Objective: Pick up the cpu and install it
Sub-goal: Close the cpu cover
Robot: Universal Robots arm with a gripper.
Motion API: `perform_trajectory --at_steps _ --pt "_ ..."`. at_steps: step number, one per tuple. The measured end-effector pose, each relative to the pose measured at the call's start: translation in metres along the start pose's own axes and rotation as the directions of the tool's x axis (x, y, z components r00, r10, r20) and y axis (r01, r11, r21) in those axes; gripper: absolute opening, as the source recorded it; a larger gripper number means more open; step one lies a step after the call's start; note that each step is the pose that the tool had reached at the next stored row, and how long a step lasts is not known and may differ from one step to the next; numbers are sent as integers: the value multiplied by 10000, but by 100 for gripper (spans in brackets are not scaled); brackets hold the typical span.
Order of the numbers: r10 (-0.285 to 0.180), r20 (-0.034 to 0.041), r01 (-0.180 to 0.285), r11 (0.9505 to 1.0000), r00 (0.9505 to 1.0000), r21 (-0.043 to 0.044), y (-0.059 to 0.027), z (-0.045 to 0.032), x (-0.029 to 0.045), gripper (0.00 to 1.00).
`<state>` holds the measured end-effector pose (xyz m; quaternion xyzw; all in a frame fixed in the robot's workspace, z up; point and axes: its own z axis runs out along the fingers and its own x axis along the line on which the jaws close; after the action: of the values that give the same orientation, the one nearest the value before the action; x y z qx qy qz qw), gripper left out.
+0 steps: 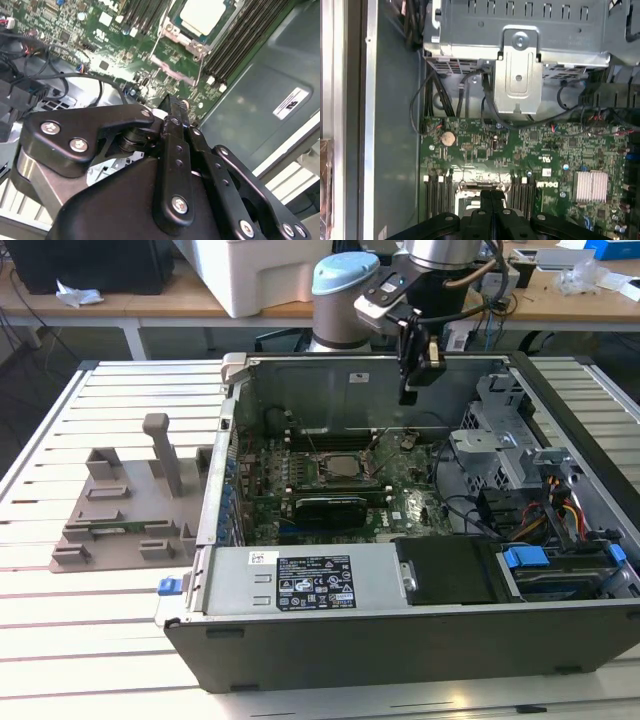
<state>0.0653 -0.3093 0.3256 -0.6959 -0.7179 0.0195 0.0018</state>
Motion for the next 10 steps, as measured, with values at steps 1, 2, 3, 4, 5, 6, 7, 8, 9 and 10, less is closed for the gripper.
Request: perform_trajectory --at_steps 1,2,3,4,5,6,7,8,9,10 --pt "-2 0 2 10000 10000 1 31 -1 0 11" --pt "-2 0 2 10000 10000 2 57 -2 0 11" --pt "-1 0 1 10000 10000 3 76 -2 1 11" --pt "0 0 0 10000 10000 5 98 -3 2 11" --pt "-1 0 1 10000 10000 6 129 -4 3 11" --pt "-2 0 2 10000 10000 8 151 -5 4 11" --pt "0 0 0 10000 10000 9 178 -5 4 11" --pt "-1 0 1 10000 10000 11 199 -6 5 11" --pt "-2 0 2 10000 10000 12 224 -7 5 11" --pt "-3 0 3 10000 10000 13 245 -8 6 11"
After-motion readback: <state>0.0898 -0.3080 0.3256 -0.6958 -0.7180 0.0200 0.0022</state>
